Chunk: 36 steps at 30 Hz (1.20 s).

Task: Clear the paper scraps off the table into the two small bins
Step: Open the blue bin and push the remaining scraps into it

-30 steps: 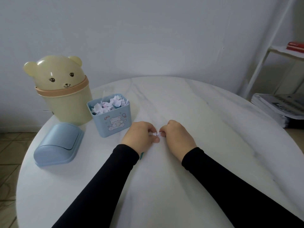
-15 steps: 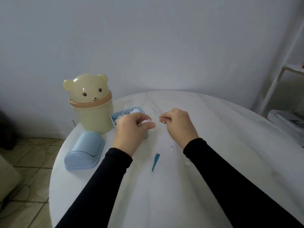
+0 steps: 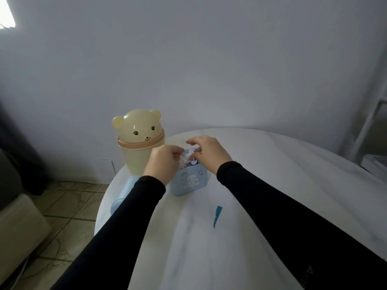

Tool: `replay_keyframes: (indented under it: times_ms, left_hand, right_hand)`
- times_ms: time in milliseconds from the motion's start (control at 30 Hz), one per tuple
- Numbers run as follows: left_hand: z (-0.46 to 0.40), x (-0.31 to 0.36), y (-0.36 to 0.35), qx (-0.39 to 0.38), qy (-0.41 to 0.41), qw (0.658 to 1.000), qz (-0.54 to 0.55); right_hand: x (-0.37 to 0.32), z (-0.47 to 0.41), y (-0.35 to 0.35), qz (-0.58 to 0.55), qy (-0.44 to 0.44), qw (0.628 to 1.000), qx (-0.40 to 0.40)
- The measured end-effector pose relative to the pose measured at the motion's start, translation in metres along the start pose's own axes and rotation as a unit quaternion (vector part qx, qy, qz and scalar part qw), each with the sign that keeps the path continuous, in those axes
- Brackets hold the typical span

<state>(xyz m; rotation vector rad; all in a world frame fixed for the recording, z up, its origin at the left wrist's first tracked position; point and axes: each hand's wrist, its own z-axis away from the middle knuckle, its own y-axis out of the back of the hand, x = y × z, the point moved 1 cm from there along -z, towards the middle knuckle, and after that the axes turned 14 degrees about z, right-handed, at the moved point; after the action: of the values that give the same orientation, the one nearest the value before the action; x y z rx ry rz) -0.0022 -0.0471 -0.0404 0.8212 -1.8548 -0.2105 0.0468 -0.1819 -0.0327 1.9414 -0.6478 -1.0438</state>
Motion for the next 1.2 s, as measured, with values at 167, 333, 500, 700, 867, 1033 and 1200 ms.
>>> replay_keyframes:
  times_ms: [167, 333, 500, 700, 867, 1033, 1200]
  left_hand:
    - [0.000, -0.001, 0.000, -0.005, -0.013, 1.000, 0.019]
    - [-0.001, -0.001, -0.002, 0.012, -0.015, 0.999, 0.036]
    - [-0.005, -0.004, 0.000, -0.031, -0.030, 0.999, 0.013]
    - [-0.006, -0.005, 0.004, -0.040, -0.015, 0.999, 0.005]
    - [0.002, 0.005, 0.004, 0.020, -0.071, 0.997, 0.000]
    - [0.043, 0.020, -0.019, -0.002, -0.204, 0.978, -0.033]
    - [0.076, 0.006, -0.046, -0.258, -0.024, 0.961, -0.099]
  right_hand:
    - [0.001, -0.005, -0.002, 0.075, 0.036, 0.996, 0.012]
    - [0.003, -0.005, -0.001, 0.190, 0.051, 0.980, 0.030]
    - [0.002, -0.006, -0.001, 0.226, 0.076, 0.971, 0.018]
    - [0.004, -0.012, -0.006, 0.235, 0.060, 0.970, 0.000]
    - [0.008, 0.000, 0.003, 0.185, 0.054, 0.980, 0.042]
    - [0.031, 0.042, 0.016, 0.107, 0.016, 0.989, 0.102]
    - [0.079, 0.108, 0.020, 0.146, -0.129, 0.980, 0.043]
